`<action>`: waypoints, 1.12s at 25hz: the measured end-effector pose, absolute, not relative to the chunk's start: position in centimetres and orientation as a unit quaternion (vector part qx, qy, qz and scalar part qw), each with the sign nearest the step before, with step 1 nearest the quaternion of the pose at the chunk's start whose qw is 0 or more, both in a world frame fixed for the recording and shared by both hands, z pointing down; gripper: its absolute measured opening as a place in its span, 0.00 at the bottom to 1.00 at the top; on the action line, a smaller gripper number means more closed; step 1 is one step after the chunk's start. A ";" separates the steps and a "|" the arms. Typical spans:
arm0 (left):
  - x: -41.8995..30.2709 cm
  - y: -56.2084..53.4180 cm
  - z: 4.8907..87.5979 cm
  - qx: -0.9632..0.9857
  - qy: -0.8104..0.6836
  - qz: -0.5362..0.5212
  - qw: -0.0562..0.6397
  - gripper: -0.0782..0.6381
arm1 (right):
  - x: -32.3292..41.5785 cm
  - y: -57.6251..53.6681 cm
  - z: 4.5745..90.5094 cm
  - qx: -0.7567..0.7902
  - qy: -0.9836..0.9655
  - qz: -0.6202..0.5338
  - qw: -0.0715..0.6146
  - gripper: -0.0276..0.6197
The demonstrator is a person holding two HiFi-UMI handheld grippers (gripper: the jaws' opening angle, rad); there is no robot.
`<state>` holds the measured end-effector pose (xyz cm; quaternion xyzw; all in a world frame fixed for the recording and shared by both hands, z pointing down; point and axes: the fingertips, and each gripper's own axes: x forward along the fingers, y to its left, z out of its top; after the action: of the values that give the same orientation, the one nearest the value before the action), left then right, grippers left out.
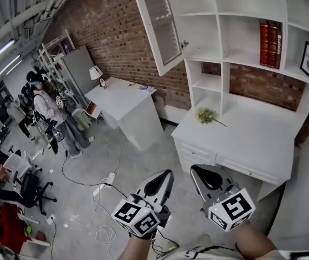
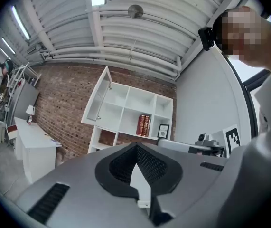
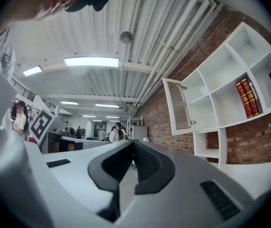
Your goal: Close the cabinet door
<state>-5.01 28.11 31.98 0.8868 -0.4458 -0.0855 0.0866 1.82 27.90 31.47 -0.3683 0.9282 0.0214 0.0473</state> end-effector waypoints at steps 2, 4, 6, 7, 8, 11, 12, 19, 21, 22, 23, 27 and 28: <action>-5.3 27.5 31.8 0.883 -0.455 -0.086 0.081 0.12 | 3.0 27.3 30.8 -0.368 0.927 0.022 0.066 0.07; -5.3 27.3 32.0 0.877 -0.465 -0.082 0.082 0.12 | 4.1 27.2 31.1 -0.370 0.926 0.019 0.068 0.07; -4.9 27.3 32.5 0.873 -0.473 -0.077 0.086 0.12 | 5.0 27.3 31.9 -0.369 0.927 0.011 0.065 0.07; -4.5 27.4 32.7 0.872 -0.475 -0.075 0.088 0.12 | 5.3 27.3 32.2 -0.368 0.928 0.007 0.063 0.07; -4.2 27.5 32.9 0.872 -0.476 -0.073 0.089 0.12 | 5.5 27.3 32.4 -0.368 0.928 0.005 0.061 0.07; -3.5 27.7 33.0 0.870 -0.481 -0.066 0.093 0.12 | 6.3 27.2 32.3 -0.368 0.928 0.001 0.062 0.07; -3.4 27.6 32.8 0.869 -0.482 -0.064 0.091 0.12 | 6.5 27.1 32.0 -0.369 0.927 0.002 0.065 0.07; -3.2 26.0 33.1 0.871 -0.477 -0.069 0.093 0.12 | 6.4 25.8 32.6 -0.365 0.928 -0.004 0.072 0.07; -3.2 25.0 33.6 0.874 -0.472 -0.069 0.096 0.12 | 5.9 25.0 33.2 -0.366 0.928 -0.004 0.065 0.07; -3.1 24.3 33.8 0.876 -0.468 -0.069 0.097 0.12 | 5.7 24.5 33.4 -0.367 0.928 -0.004 0.062 0.07; -3.0 23.6 34.0 0.878 -0.464 -0.070 0.098 0.12 | 5.5 23.9 33.6 -0.367 0.929 -0.004 0.059 0.07; -3.1 19.4 34.5 0.887 -0.445 -0.075 0.102 0.12 | 4.5 20.6 33.8 -0.371 0.928 0.005 0.047 0.07; -3.3 18.1 34.5 0.889 -0.441 -0.076 0.100 0.12 | 4.1 19.5 33.7 -0.375 0.926 0.009 0.044 0.07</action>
<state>-3.33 18.11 34.50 0.8886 -0.4410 -0.0761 0.1005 4.09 19.53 33.74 -0.3750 0.9259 0.0087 0.0442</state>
